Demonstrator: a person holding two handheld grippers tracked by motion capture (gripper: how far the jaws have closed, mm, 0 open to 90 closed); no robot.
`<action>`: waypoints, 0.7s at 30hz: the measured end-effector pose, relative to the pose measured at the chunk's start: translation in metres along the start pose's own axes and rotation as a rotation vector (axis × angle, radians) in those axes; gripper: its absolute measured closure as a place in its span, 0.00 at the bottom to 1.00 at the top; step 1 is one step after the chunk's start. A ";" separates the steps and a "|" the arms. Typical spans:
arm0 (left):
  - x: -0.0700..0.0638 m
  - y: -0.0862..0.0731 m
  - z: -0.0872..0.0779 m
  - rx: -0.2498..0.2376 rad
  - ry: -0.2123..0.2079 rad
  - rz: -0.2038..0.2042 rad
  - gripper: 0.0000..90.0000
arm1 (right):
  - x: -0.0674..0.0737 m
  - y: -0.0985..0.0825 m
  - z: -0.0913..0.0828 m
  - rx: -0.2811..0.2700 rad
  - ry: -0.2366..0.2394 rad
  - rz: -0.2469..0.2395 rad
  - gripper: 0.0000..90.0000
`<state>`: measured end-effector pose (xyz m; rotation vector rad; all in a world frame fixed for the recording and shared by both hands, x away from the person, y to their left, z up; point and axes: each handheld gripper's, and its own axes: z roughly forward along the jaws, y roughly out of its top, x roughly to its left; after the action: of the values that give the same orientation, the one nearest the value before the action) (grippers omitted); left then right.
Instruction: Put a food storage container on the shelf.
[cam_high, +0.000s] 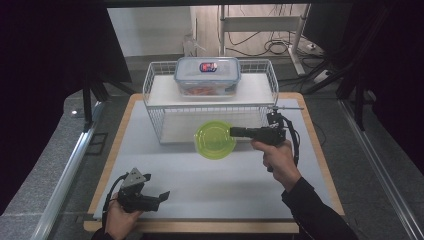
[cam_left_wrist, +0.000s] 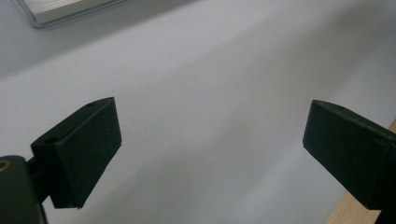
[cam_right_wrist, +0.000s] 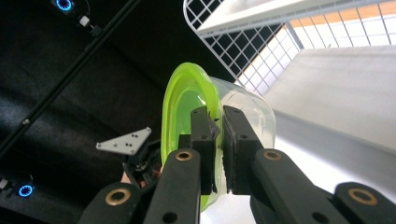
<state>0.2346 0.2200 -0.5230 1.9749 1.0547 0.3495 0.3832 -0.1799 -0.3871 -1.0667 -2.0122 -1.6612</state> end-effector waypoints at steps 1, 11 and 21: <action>0.000 0.000 0.000 -0.001 0.000 0.000 0.05 | 0.001 0.002 -0.001 -0.002 -0.001 0.001 0.93; 0.000 0.000 0.000 -0.002 -0.001 0.003 0.04 | 0.007 0.021 -0.007 -0.039 0.004 -0.005 0.93; 0.000 0.000 0.001 -0.004 -0.004 -0.003 0.04 | 0.014 0.039 -0.008 -0.064 0.015 -0.004 0.93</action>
<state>0.2354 0.2199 -0.5239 1.9691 1.0532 0.3455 0.4001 -0.1810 -0.3480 -1.0694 -1.9657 -1.7407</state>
